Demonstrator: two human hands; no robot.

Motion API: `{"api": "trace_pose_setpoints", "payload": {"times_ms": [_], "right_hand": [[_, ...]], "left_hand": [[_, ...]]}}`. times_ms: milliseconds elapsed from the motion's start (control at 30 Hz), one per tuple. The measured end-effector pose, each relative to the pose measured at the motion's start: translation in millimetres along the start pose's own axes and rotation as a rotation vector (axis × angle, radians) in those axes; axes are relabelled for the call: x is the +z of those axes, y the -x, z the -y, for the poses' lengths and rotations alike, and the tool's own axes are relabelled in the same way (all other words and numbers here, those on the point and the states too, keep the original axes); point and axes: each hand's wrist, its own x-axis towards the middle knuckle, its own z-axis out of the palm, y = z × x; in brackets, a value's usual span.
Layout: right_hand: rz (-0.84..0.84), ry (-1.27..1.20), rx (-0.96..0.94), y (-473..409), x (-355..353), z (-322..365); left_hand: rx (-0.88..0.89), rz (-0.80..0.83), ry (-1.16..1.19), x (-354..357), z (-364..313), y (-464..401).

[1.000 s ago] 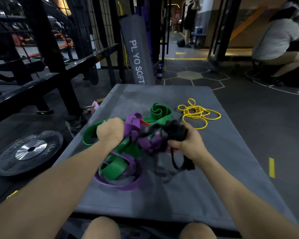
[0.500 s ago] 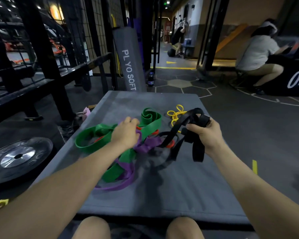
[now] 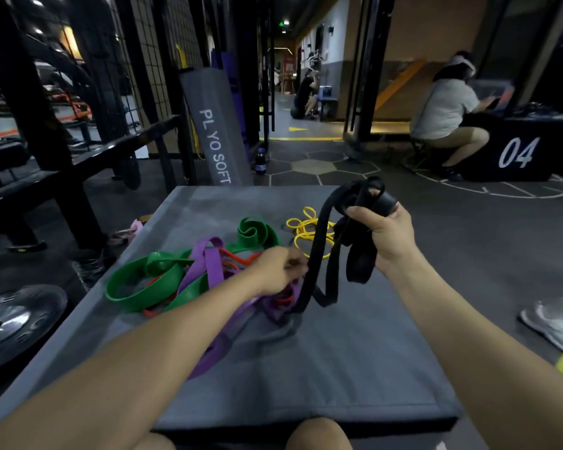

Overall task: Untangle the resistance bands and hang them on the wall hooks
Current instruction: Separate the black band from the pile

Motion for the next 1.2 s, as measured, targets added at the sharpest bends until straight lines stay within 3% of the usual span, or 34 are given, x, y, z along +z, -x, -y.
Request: {"api": "trace_pose_setpoints", "payload": {"times_ms": [133, 233, 600, 833, 933, 1067, 1200], "right_hand": [[0.020, -0.006, 0.003, -3, -7, 9], [-0.055, 0.077, -0.053, -5, -17, 14], [-0.128, 0.332, -0.121, -56, -58, 22], [-0.171, 0.407, -0.086, -108, -69, -17], [-0.194, 0.487, 0.024, -116, -81, -56], [-0.175, 0.656, 0.298, -121, -102, -116], [-0.120, 1.041, 0.438, -121, -104, -135]], "left_hand": [[-0.092, -0.064, 0.633, 0, -35, -7], [-0.080, -0.142, 0.960, -11, -72, -27], [-0.080, -0.219, 1.019, 10, -116, -118], [-0.183, -0.269, 1.116, 44, -80, -174], [-0.308, -0.223, 1.033, 76, -45, -183], [-0.446, -0.161, 0.623, 118, 15, -189], [-0.396, -0.115, 0.145, 107, 38, -176]]}}
